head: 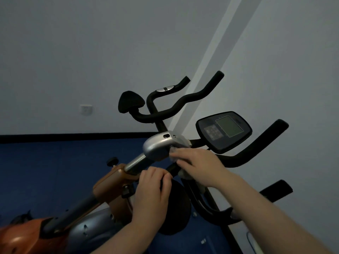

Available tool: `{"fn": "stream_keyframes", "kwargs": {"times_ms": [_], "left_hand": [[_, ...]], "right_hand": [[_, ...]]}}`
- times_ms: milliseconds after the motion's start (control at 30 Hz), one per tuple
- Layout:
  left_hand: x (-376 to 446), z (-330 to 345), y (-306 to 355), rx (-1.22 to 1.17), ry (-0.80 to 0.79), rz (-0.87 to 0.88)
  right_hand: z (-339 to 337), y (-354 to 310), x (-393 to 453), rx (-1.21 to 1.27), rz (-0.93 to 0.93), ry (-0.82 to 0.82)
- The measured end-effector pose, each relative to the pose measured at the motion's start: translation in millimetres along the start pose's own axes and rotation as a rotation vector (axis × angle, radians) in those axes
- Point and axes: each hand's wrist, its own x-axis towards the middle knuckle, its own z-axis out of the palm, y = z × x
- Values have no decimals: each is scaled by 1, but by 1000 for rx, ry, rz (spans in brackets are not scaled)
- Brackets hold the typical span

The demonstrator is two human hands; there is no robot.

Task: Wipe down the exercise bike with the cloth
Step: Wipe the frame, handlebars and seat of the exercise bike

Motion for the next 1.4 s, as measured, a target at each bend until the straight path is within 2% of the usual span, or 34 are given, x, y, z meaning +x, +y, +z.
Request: {"fn": "stream_keyframes", "kwargs": {"times_ms": [67,167,233,333,433,500,567,633,667,733,833,1033,1200,1333,1400], "left_hand": [[-1,-1,-1,-4,-5,-4],[-1,0,-3,-7,7,-6],[-1,0,-2,-7,10,-4],[-1,0,-1,8,14,0],[-2,-1,-1,-4,8,-21],[-2,-1,-1,-6,7,-21],[-2,-1,-1,-7,3,-18],[0,-2,-1,-2,19,-13],[0,-1,0,0,28,-13],[-1,-1,1,-4,41,-24],[-3,0,0,-1,31,-35],[-3,-1,0,7,41,-59],[-3,-1,3,4,28,-61],[-3,-2,3,-6,37,-58],[-5,-2,3,-10,40,-64]], "right_hand": [[-7,5,5,-6,-6,-73],[-1,-6,13,6,37,-23],[3,-6,6,7,-64,-18],[-14,8,-1,39,-188,-117],[-22,20,7,157,-82,-183],[-20,21,14,339,48,-101],[-17,20,20,522,125,132],[-15,13,28,579,212,358],[-12,6,31,561,251,389],[2,-11,33,398,279,295],[23,-25,18,160,218,164],[-2,6,20,93,379,84],[26,-24,14,45,130,163],[0,7,34,151,346,52],[6,-1,35,130,298,69]]}}
